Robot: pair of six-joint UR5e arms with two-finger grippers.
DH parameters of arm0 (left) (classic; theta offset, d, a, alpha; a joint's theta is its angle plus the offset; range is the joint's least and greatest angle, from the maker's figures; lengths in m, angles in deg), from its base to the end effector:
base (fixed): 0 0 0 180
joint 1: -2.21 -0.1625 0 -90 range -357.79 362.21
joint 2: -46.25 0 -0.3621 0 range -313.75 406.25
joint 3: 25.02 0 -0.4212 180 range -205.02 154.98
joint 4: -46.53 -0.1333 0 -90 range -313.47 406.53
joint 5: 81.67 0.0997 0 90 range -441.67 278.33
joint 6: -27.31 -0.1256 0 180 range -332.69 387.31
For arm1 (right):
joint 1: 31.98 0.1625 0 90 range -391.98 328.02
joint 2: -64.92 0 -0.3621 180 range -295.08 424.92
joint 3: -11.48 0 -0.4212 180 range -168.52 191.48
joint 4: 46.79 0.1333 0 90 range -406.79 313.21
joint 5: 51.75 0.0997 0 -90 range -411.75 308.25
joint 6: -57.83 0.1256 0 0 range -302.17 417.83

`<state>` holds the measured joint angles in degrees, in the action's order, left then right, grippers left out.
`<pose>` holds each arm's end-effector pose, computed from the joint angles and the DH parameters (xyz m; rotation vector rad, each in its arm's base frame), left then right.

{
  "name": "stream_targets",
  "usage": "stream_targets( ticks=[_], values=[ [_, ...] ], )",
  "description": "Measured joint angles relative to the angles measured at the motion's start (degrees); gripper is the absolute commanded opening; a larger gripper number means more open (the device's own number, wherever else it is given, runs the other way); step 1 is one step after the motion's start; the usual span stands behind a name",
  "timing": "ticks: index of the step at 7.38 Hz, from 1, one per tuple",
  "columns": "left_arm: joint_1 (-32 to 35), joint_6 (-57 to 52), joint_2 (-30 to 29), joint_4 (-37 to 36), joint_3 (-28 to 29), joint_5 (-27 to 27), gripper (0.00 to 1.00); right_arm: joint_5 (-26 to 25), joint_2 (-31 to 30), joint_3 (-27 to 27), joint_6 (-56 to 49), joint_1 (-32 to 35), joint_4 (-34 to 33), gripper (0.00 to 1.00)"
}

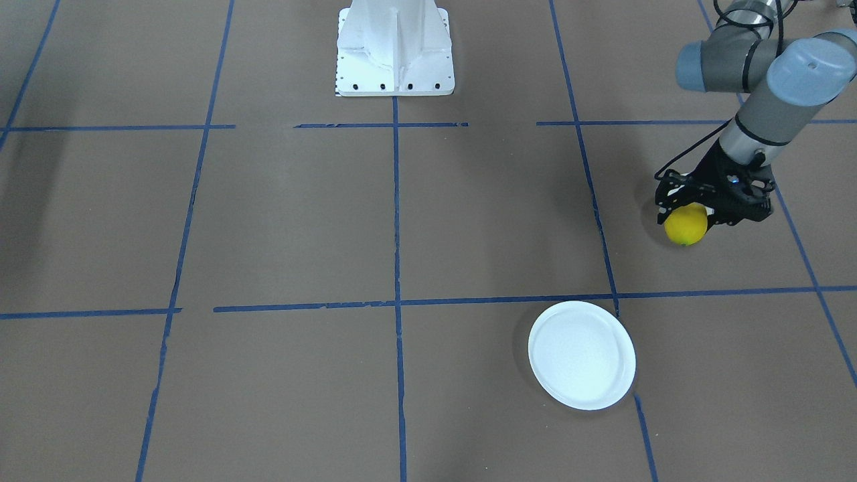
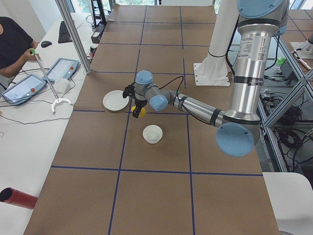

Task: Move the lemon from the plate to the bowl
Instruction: 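Lift the lemon and carry it with the left gripper over the white bowl, then lower the lemon into the bowl and open the left gripper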

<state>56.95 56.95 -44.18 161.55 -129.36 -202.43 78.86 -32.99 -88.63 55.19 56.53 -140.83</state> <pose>0.2644 -0.4936 0.4363 0.2960 0.7995 0.2784 0.0394 -0.4688 0.6035 -0.0236 -0.7091 -0.0577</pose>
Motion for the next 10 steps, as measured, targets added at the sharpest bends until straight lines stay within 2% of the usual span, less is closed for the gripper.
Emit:
stream_targets(
  ticks=[2,6,9,10],
  values=[
    [-0.2,1.2,4.5,0.2,0.5,-2.2,0.14,0.0,0.0,0.0,0.0,0.0,0.0,1.00],
    [-0.7,2.7,5.1,0.4,4.9,-6.4,0.14,0.0,0.0,0.0,0.0,0.0,0.0,1.00],
    [-0.9,2.6,4.9,0.5,5.6,-7.4,0.25,0.0,0.0,0.0,0.0,0.0,0.0,1.00],
    [-0.9,2.5,4.6,0.6,5.6,-7.5,0.25,0.0,0.0,0.0,0.0,0.0,0.0,1.00]
  ],
)
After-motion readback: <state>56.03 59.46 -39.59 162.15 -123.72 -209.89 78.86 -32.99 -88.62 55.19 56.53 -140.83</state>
